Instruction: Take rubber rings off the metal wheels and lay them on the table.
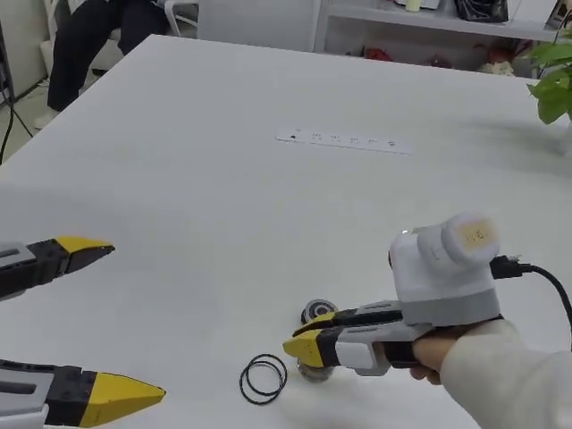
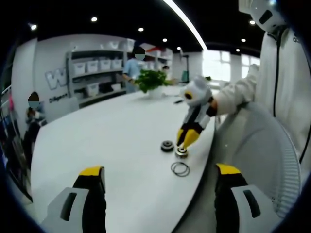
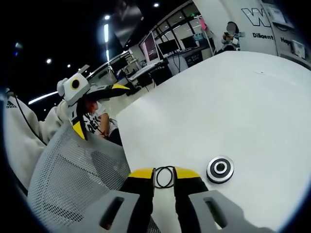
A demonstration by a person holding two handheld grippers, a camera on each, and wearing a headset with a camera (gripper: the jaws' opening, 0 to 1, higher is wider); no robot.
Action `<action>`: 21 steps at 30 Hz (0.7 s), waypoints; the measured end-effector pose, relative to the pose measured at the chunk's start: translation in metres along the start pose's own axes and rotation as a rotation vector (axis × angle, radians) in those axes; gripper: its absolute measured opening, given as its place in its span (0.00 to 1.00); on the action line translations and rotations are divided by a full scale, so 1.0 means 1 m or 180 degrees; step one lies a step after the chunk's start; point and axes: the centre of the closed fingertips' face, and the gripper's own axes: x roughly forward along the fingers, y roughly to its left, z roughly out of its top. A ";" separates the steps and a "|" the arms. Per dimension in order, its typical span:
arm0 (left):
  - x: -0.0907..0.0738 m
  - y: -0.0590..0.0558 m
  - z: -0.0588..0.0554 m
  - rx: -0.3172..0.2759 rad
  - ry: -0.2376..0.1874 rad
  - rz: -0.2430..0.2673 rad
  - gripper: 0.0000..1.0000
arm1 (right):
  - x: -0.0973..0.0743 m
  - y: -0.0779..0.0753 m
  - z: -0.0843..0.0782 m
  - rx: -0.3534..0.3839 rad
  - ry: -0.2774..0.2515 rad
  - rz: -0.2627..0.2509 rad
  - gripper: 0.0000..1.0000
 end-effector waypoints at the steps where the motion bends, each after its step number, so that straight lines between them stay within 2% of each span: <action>1: 0.000 0.000 0.000 0.0003 0.0004 -0.0003 0.94 | -0.002 0.000 0.003 -0.0020 -0.0041 -0.0012 0.14; 9: 0.000 0.000 0.002 0.0023 0.0020 -0.0006 0.94 | -0.014 -0.004 0.018 -0.0120 -0.0193 -0.0089 0.17; 12: 0.000 0.001 0.004 0.0031 0.0023 -0.0007 0.94 | -0.021 -0.003 0.031 -0.0043 -0.0380 -0.0054 0.19; 21: 0.005 0.000 0.011 0.0066 0.0037 -0.0060 0.94 | -0.043 -0.004 0.055 -0.0119 -0.0627 -0.0118 0.23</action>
